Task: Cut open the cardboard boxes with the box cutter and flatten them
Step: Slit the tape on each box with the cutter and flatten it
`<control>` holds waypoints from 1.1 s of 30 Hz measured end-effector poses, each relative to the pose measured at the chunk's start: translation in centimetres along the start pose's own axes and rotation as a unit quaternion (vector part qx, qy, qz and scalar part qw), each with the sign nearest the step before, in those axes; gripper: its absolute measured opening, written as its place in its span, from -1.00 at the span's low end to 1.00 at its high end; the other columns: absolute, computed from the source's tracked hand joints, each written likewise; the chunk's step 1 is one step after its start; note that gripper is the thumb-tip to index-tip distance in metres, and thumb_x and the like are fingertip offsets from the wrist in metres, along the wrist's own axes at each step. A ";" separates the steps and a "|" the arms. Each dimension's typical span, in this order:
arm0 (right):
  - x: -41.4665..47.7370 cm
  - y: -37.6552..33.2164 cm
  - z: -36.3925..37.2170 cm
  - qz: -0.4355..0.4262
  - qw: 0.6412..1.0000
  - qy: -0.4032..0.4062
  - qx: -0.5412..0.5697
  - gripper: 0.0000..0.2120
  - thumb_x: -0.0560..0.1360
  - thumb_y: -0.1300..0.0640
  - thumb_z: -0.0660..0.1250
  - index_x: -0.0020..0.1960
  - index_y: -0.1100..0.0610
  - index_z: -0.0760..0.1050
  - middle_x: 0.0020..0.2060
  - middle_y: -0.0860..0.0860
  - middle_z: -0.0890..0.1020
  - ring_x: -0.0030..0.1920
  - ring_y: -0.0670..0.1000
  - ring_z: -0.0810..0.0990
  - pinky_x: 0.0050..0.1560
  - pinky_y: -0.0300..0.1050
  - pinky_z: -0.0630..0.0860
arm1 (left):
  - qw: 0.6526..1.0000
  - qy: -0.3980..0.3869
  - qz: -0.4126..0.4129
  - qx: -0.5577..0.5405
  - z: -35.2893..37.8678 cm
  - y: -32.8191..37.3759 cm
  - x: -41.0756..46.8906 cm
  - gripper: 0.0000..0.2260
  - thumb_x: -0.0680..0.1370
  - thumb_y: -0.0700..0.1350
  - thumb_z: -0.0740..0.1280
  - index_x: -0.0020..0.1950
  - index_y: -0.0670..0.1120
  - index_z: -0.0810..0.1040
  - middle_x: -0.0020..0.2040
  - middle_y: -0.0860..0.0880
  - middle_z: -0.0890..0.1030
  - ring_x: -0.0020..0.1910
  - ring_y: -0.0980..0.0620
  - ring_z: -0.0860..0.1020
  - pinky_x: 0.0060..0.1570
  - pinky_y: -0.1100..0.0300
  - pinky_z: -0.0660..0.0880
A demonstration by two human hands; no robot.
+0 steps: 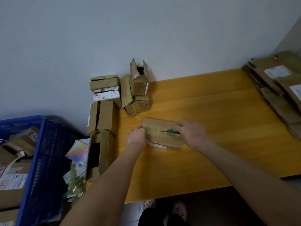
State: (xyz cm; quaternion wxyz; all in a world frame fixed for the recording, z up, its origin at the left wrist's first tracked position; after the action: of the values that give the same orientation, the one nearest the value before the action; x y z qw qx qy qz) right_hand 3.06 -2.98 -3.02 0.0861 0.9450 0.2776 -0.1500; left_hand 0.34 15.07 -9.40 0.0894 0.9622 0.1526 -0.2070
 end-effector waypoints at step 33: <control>6.9 2.8 4.1 0.223 0.874 -0.016 0.431 -0.74 0.67 0.12 0.07 0.29 0.25 0.27 0.13 0.20 0.53 0.10 0.22 0.53 -0.11 -0.05 0.40 | 0.895 -0.097 -0.139 -0.413 3.9 -1.0 0.2 -0.56 0.58 0.13 0.28 0.29 -0.17 0.40 0.16 -0.17 0.59 0.09 -0.17 0.59 0.08 -0.08 0.56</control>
State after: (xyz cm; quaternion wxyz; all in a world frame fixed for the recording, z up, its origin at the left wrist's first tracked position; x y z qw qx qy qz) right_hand 9.15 -2.86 -8.99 -0.2940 0.9228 -0.0340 -0.2467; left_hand -1.30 15.16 -13.12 0.4636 0.7829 0.3468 -0.2278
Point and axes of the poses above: each hand's wrist, its own x-axis towards the middle knuckle, its own z-axis out of the palm, y = z × x, the point moved 10 cm from there along x, towards the middle knuckle
